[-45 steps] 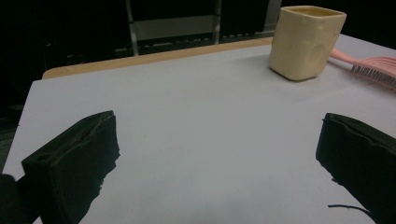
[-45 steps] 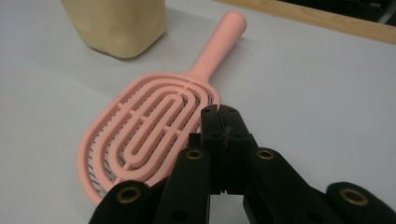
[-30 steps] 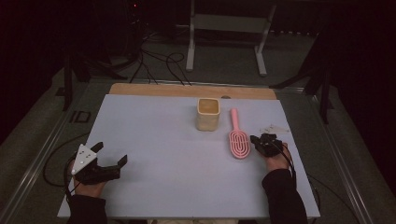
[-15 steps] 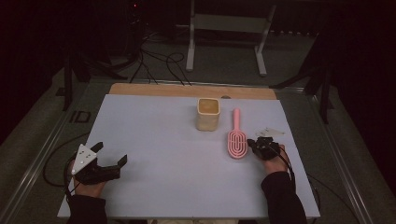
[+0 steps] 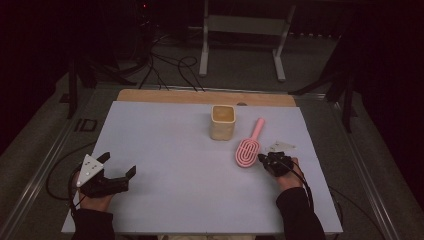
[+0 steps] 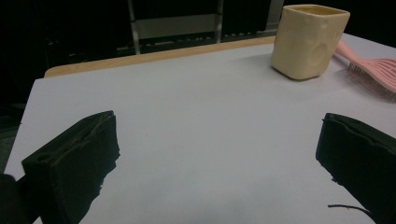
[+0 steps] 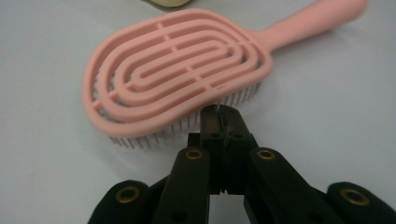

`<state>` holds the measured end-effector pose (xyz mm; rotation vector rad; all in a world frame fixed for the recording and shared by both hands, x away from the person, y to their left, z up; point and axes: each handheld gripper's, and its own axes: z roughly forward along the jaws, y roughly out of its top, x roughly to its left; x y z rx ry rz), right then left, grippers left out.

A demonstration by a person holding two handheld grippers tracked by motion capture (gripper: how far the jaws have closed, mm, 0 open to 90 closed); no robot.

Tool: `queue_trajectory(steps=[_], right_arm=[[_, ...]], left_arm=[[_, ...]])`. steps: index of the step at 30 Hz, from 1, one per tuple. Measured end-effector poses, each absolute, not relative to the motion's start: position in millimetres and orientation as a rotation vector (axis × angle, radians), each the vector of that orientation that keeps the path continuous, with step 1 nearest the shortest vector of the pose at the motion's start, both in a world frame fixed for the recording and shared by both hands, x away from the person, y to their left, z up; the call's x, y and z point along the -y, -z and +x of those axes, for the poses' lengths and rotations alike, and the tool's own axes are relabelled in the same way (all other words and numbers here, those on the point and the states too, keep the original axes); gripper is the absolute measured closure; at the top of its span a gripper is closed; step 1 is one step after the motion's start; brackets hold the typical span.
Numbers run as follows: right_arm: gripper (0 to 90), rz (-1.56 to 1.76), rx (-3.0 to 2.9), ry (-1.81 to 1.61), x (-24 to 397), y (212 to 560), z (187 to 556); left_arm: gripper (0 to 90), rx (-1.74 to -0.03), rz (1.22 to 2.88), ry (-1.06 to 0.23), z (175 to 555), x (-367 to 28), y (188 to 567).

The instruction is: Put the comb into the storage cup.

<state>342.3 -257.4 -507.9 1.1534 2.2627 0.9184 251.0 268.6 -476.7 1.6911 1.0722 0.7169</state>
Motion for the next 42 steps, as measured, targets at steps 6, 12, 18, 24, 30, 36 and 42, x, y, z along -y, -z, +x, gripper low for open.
queue_trajectory(steps=[6,12,18,24,30,36,42], right_arm=[[89.6,1.103,-2.302,-0.907,243.9,509.7,341.7],[89.6,1.067,-2.320,-0.902,230.7,509.7,343.7],[89.6,1.042,-2.334,-0.894,220.3,509.9,347.3],[89.6,1.037,-2.336,-0.898,210.6,510.2,351.3],[89.6,1.041,-2.346,-0.898,203.6,513.8,355.5],[89.4,1.034,-2.350,-0.892,197.3,512.0,359.1],[89.5,1.030,-2.355,-0.882,194.9,513.5,359.2]], left_arm=[[0.0,-1.074,1.692,-0.714,251.3,-268.3,477.0],[0.0,-1.073,1.691,-0.715,251.3,-268.6,476.9],[0.0,-1.074,1.690,-0.714,251.4,-268.9,477.0],[0.0,-1.073,1.693,-0.713,251.6,-268.9,477.2],[0.0,-1.076,1.687,-0.712,251.9,-269.2,477.5],[0.0,-1.076,1.688,-0.713,251.8,-269.3,477.3],[0.0,-1.075,1.689,-0.713,251.8,-269.0,477.2]])
